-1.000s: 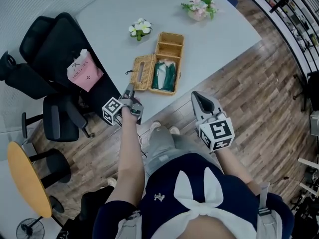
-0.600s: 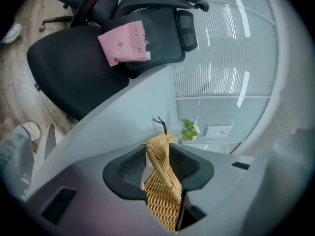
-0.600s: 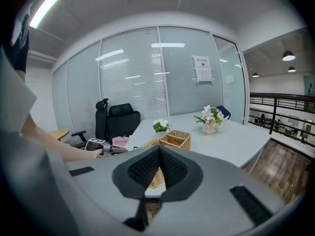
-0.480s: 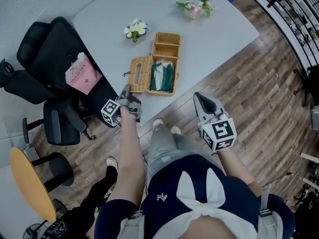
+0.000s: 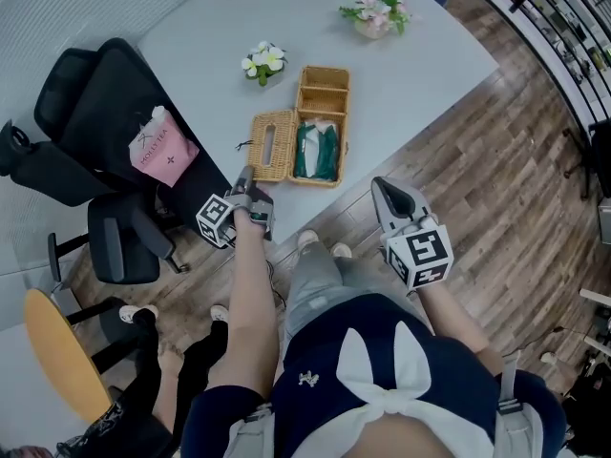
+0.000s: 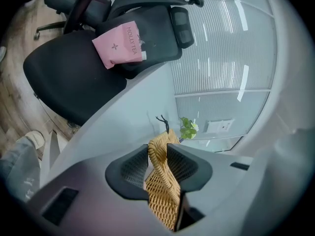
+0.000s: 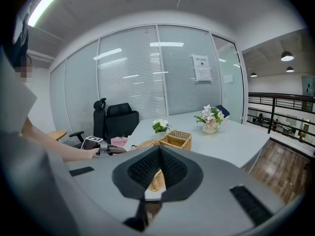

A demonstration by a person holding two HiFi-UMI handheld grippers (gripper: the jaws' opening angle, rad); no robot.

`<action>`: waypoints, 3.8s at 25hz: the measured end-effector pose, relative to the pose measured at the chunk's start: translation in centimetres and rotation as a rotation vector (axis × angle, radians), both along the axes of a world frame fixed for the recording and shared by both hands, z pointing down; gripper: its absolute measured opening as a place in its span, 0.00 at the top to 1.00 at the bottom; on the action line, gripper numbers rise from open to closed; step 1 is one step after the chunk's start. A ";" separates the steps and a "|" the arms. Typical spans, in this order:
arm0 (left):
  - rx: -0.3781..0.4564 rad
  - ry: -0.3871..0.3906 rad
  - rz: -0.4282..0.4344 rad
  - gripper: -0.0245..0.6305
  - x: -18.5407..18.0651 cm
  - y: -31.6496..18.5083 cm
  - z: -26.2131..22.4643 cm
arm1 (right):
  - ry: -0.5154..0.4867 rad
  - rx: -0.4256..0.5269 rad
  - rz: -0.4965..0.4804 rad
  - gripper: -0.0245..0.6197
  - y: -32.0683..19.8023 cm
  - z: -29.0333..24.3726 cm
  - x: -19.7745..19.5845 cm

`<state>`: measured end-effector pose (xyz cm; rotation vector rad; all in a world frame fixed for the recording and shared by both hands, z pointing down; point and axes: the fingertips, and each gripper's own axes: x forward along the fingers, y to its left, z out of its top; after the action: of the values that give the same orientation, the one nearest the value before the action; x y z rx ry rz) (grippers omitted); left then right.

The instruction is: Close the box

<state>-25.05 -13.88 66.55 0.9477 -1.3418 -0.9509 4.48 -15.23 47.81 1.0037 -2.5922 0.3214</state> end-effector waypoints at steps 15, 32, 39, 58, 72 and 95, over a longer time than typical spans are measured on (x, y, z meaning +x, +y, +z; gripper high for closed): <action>0.031 -0.067 0.107 0.82 -0.8 0.2 -4.2 | 0.006 -0.009 0.077 0.96 0.6 -0.9 -0.9; 0.053 -0.232 0.266 0.84 0.1 0.0 -8.2 | 0.004 0.029 0.134 0.95 1.0 -2.0 0.8; 0.082 -0.287 0.313 0.85 0.7 -0.1 -9.6 | 0.009 0.042 0.150 0.95 1.0 -2.3 1.4; 0.071 -0.546 0.470 0.87 3.1 -0.4 -12.6 | 0.013 0.047 0.160 0.95 1.3 -2.3 1.4; 0.057 -0.730 0.551 0.87 5.0 -0.6 -14.2 | 0.012 0.046 0.163 0.96 1.7 -2.3 1.6; 0.085 -0.964 0.700 0.87 8.7 -1.1 -15.7 | 0.019 0.044 0.176 0.95 1.8 -2.2 2.0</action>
<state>-16.35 -14.96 50.87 1.9097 -1.5348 0.0426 6.44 -13.46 45.61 1.2474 -2.5093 0.2974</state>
